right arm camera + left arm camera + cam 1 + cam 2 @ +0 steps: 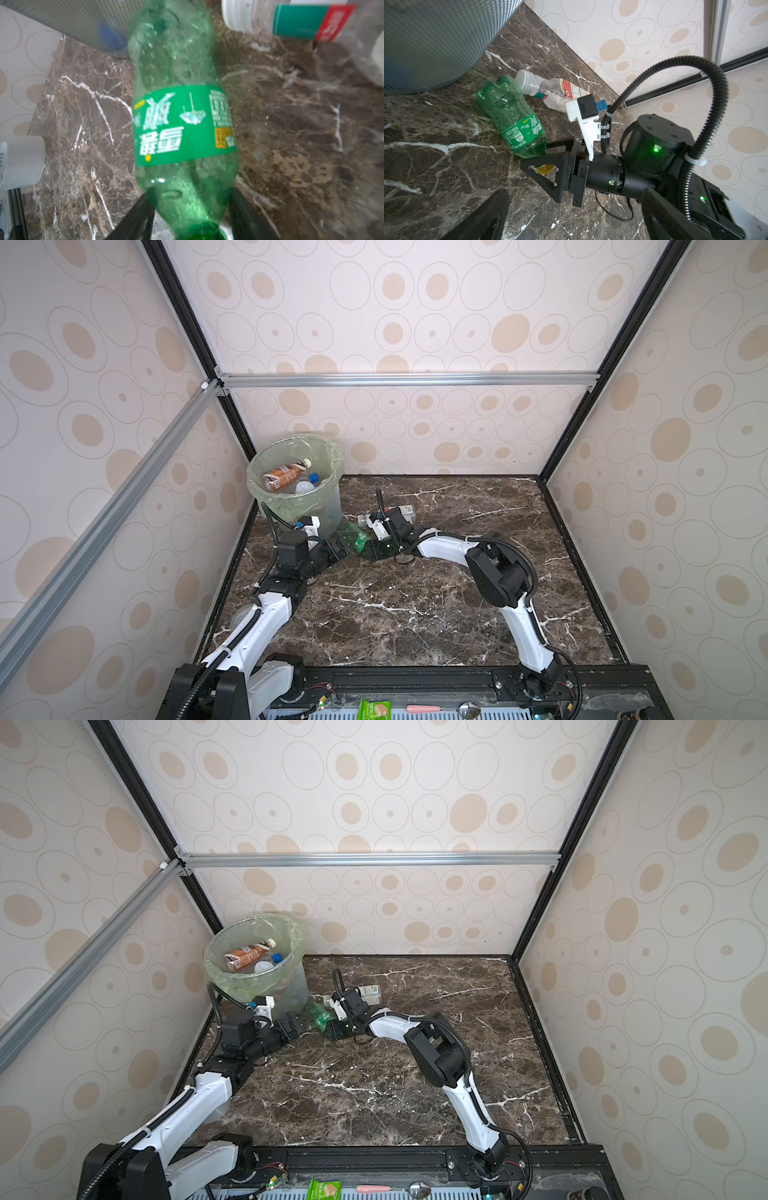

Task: Throw the plastic bottles in the bin
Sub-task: Pick up the plastic bottle from the top-center of the table.

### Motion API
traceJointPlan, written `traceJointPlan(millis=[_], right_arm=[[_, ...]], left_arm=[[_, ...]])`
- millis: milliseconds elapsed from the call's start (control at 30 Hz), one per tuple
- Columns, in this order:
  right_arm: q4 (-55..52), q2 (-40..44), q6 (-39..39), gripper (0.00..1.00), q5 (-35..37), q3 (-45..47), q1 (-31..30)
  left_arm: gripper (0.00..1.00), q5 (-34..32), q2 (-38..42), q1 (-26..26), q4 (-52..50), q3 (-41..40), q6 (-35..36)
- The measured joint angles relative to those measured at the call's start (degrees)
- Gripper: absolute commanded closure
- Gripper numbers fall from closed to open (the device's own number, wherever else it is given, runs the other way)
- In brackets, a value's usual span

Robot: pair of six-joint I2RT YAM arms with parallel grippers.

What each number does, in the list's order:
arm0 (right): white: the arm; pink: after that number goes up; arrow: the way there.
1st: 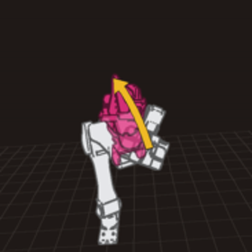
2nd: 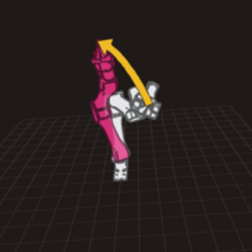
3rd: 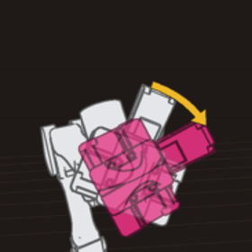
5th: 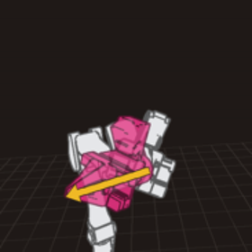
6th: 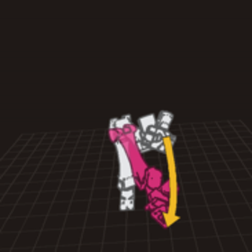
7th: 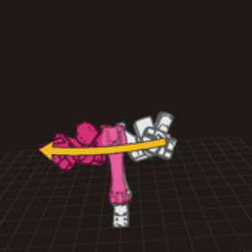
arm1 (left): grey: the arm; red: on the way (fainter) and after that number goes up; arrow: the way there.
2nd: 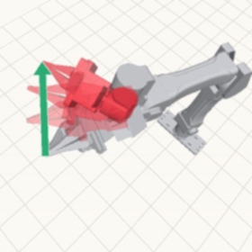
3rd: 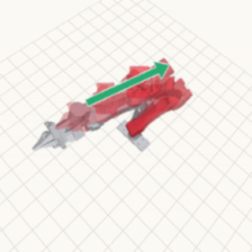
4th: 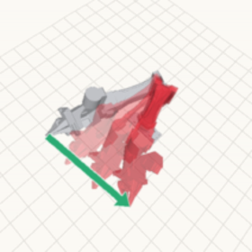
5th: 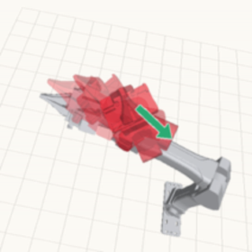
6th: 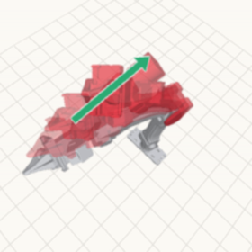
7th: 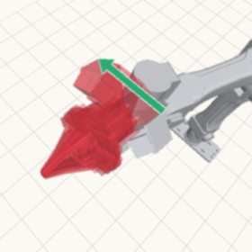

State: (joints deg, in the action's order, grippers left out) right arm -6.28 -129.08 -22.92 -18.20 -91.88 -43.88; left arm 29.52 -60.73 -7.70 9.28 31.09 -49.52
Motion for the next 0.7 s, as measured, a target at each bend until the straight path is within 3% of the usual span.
traceJointPlan(millis=[700], right_arm=[[-1.01,1.4,1.64,0.61,0.0,0.94,-0.22]], left_arm=[[0.01,0.0,-0.72,0.0,0.57,0.0,-0.7]])
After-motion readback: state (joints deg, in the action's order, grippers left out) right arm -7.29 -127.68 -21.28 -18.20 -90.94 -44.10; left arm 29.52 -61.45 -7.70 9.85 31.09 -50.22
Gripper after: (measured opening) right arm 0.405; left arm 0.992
